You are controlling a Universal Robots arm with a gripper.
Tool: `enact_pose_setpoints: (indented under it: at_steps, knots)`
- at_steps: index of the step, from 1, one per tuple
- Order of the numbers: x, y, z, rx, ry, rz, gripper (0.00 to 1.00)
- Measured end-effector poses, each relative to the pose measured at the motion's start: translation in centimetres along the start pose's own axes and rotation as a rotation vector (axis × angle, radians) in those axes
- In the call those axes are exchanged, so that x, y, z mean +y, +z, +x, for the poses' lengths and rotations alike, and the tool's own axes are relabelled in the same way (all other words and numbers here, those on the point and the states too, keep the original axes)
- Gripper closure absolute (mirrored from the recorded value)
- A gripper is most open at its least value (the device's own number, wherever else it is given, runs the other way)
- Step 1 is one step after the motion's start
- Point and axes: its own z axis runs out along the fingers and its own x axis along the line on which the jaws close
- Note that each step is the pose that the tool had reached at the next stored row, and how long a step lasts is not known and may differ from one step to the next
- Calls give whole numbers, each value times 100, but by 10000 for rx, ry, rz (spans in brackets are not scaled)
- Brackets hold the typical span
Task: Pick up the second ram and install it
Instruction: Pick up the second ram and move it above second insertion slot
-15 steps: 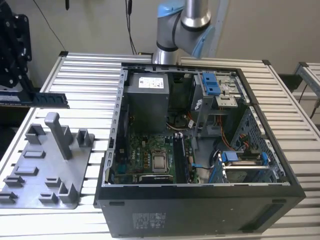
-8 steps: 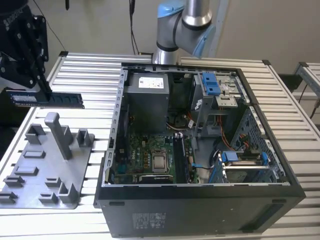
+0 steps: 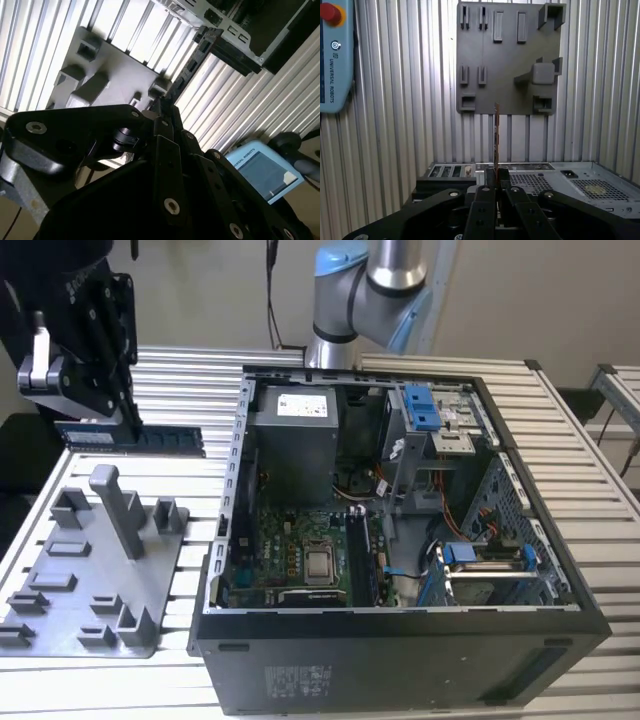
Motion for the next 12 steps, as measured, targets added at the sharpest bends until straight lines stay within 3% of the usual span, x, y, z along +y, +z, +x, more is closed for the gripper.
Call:
enact_pose_setpoints:
  at_steps: [12]
  knots:
    - [-548,16,-15,-1,-39,-1,86]
